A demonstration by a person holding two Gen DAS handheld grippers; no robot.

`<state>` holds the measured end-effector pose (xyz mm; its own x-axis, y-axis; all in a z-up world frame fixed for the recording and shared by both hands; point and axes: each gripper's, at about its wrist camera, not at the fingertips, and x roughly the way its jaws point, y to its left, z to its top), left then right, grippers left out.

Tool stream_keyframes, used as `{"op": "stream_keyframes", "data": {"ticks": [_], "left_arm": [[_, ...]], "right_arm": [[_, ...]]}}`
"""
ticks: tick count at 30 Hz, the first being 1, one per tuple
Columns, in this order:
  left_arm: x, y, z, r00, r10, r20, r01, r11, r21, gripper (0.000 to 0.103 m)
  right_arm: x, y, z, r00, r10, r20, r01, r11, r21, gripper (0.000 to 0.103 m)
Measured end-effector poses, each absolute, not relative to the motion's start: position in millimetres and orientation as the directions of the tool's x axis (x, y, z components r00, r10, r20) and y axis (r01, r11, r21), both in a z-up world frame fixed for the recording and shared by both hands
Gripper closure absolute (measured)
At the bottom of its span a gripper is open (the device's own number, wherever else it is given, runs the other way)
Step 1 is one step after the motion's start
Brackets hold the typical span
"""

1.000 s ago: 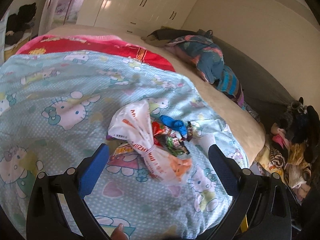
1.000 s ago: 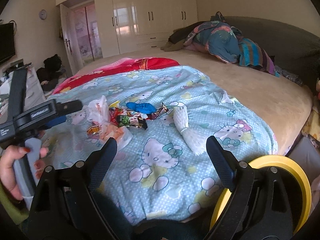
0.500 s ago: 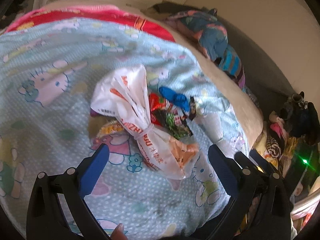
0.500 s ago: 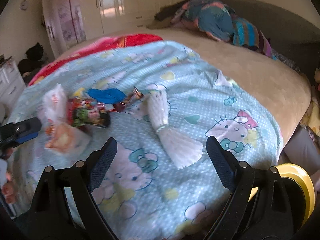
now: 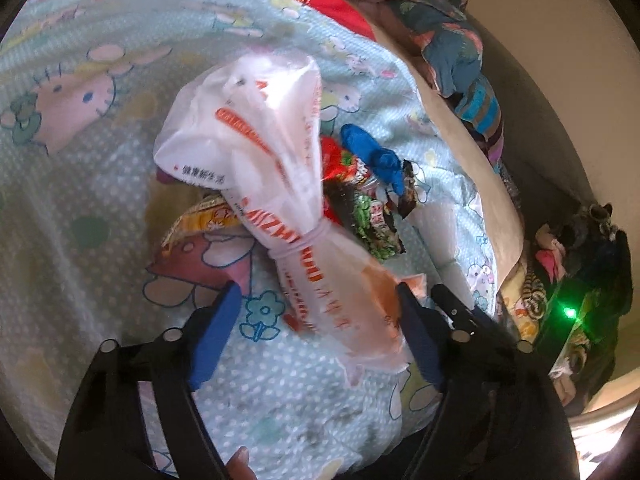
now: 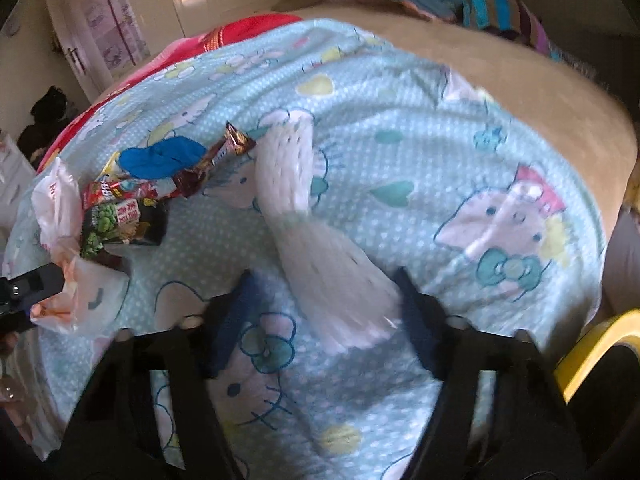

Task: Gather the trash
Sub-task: 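Grasp the white printed plastic bag with the left tool while the right tool grasps the second foam net, then lift and carry the white bag and foam net over the yellow bin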

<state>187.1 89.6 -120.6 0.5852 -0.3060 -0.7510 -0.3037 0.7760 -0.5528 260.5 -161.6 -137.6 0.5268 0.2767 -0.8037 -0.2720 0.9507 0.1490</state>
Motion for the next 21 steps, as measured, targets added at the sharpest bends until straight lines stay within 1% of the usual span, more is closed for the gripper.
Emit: {"op": "stream_keyframes", "data": {"ticks": [1,2,3,5,6,7,8,11,15,21], "left_arm": [[186,91,-123,0.588,-0.319,-0.743,-0.305,0.764,-0.569,0.037],[186,93,-124,0.590,-0.330,-0.737,-0.304,0.755,-0.581,0.044],[186,93,-125,0.590,-0.340,-0.732,-0.302,0.748,-0.591,0.048],[185,93,-127,0.591,-0.360,-0.722,-0.294,0.737,-0.608,0.060],[184,93,-126,0.592,-0.367,-0.718,-0.289,0.734,-0.614,0.064],[183,92,-126,0.592,-0.371,-0.715,-0.286,0.733,-0.617,0.072],[182,92,-126,0.595,-0.376,-0.710,-0.281,0.730,-0.623,0.075],[178,94,-126,0.605,-0.392,-0.693,-0.272,0.716,-0.643,0.078],[168,97,-123,0.620,-0.399,-0.676,-0.261,0.707,-0.657,0.080],[154,94,-104,0.658,-0.367,-0.658,-0.217,0.743,-0.633,0.082]], "right_arm": [[260,-162,-139,0.526,0.279,-0.803,-0.264,0.952,0.158,0.057],[257,-163,-140,0.529,0.281,-0.801,-0.261,0.952,0.162,0.068],[256,-163,-139,0.529,0.285,-0.799,-0.266,0.950,0.163,0.074],[250,-162,-138,0.533,0.295,-0.793,-0.280,0.946,0.164,0.078],[249,-161,-137,0.534,0.299,-0.791,-0.285,0.944,0.165,0.080],[244,-160,-135,0.537,0.306,-0.786,-0.291,0.942,0.168,0.080],[240,-161,-133,0.538,0.315,-0.782,-0.298,0.939,0.174,0.081],[226,-159,-127,0.544,0.341,-0.767,-0.317,0.930,0.188,0.081],[207,-158,-119,0.551,0.369,-0.748,-0.343,0.918,0.200,0.081],[180,-160,-107,0.574,0.395,-0.717,-0.359,0.909,0.213,0.081]]}}
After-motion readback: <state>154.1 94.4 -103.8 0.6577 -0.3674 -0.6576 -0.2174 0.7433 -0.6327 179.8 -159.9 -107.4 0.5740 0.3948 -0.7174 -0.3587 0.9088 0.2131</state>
